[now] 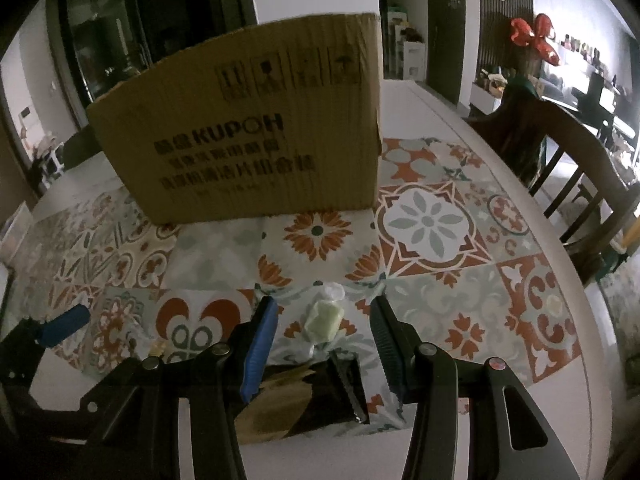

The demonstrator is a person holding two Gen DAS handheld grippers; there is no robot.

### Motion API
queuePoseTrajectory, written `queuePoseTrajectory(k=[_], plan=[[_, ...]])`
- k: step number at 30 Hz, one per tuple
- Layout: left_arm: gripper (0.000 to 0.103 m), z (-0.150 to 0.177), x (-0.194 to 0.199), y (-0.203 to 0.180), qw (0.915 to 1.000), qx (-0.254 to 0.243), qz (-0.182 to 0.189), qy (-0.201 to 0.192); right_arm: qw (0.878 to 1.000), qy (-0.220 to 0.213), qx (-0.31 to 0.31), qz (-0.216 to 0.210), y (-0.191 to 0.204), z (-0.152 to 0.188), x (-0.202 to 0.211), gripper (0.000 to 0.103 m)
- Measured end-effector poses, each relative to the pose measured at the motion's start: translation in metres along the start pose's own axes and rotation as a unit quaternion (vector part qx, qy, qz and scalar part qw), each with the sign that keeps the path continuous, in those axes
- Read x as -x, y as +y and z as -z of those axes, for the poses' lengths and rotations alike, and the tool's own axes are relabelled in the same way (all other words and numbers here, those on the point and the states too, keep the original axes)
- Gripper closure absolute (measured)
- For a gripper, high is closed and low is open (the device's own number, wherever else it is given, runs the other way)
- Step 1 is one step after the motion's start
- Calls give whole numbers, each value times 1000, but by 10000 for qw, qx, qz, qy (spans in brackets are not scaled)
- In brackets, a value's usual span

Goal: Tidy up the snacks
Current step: 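Grasp the white stick snack with the left tool while the right tool grasps the clear packet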

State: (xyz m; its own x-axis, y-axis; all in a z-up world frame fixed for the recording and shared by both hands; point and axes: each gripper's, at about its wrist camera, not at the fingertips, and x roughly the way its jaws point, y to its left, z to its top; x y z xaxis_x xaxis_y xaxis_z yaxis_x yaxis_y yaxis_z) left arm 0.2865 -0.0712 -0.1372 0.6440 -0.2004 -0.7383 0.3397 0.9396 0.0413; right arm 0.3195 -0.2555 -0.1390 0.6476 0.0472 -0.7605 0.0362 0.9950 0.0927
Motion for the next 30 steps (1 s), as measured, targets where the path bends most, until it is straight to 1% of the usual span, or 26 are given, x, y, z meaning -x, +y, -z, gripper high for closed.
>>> queuePoseTrajectory(k=[6, 10, 13, 14, 15, 16, 18, 19, 20, 21, 22, 24, 26, 27, 30], plan=[[24, 0, -10, 3, 9999, 75, 45, 98, 9997, 242, -10, -14, 3, 0, -12, 54], [24, 1, -17, 4, 9996, 140, 95, 206, 9996, 294, -23, -14, 4, 1, -16, 55], [30, 0, -24, 6, 9988, 254, 209, 362, 9996, 291, -4, 4, 5, 2, -18, 56], [32, -1, -24, 6, 9989, 260, 168, 359, 9995, 300, 2, 4, 5, 2, -19, 62], [35, -2, -25, 6, 9990, 250, 141, 356, 9995, 317, 18, -1, 5, 3, -20, 65], [35, -3, -26, 6, 9989, 251, 135, 361, 9995, 295, 51, 23, 6, 3, -20, 67], [44, -3, -26, 5, 9990, 254, 111, 342, 9995, 300, 63, 7, 6, 3, -19, 70], [46, -3, -26, 5, 9991, 228, 99, 335, 9995, 304, 62, -21, 6, 3, -19, 74], [51, -4, -26, 3, 9992, 199, 101, 326, 9995, 306, 68, -39, 7, 3, -20, 79], [55, -4, -25, 3, 9993, 195, 93, 305, 9995, 306, 79, -59, 7, 3, -20, 79], [56, -4, -25, 3, 9993, 206, 91, 292, 9995, 301, 80, -73, 7, 3, -20, 79], [64, -6, -25, 4, 9994, 215, 104, 243, 9995, 289, 79, -97, 6, 4, -20, 79], [65, -8, -26, 5, 9993, 227, 138, 276, 9995, 279, 68, -150, 7, 4, -19, 81], [69, -9, -26, 5, 9993, 227, 141, 254, 9995, 261, 81, -150, 7, 5, -18, 81], [73, -12, -23, 6, 9994, 224, 161, 186, 9996, 212, 97, -180, 9, 4, -15, 82]])
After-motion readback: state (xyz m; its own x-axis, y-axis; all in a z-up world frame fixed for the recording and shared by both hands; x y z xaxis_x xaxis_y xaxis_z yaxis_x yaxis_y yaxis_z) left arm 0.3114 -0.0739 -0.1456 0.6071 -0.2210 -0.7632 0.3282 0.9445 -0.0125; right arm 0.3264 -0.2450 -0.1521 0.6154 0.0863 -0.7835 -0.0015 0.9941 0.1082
